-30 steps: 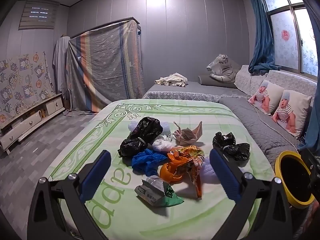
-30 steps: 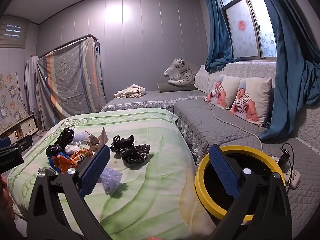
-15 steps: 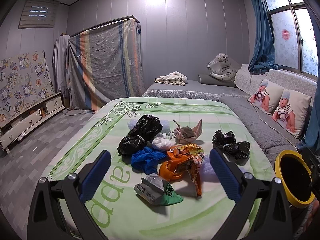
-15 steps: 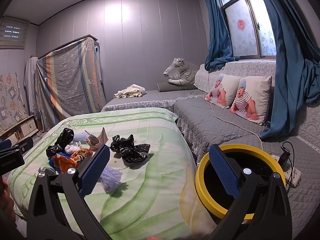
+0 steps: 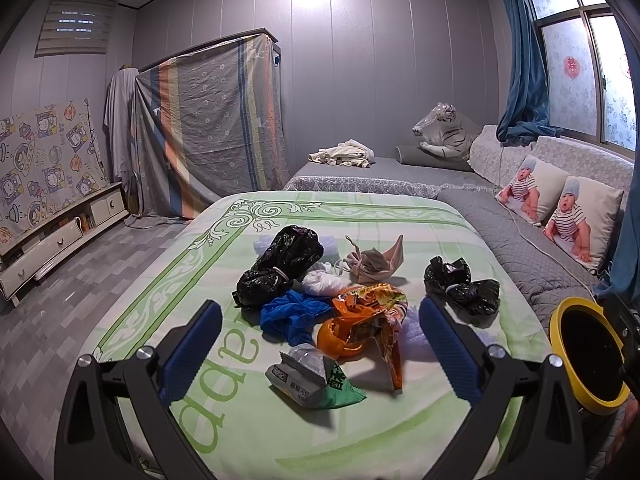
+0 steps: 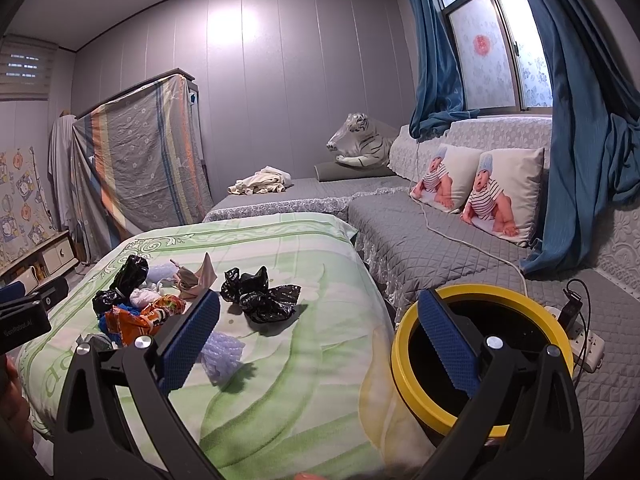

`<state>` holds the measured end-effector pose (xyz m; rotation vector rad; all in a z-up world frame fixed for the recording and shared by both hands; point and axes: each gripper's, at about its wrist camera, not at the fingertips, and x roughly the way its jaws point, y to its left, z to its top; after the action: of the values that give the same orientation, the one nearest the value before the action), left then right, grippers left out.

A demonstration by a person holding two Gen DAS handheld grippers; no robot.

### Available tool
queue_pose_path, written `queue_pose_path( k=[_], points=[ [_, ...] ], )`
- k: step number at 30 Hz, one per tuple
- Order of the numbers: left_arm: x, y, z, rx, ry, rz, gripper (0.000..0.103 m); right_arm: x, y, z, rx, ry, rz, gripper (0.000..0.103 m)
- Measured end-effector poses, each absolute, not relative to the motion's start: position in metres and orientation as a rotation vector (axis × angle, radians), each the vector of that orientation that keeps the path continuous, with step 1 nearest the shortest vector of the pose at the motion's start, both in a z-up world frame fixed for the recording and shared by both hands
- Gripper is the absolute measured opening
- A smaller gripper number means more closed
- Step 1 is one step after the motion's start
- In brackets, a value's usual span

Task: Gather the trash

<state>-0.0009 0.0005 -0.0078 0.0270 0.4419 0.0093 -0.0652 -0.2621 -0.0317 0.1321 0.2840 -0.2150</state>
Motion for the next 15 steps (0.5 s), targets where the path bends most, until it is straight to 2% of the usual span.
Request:
queue_pose_path(
  k=[15],
  points=[
    [-0.0007,-0.0010,-0.0097,0.025,0.450,0.008,0.095,-0.0667,-0.2586,-0.0334,0.134,0.286,-0.213,0.095]
  ],
)
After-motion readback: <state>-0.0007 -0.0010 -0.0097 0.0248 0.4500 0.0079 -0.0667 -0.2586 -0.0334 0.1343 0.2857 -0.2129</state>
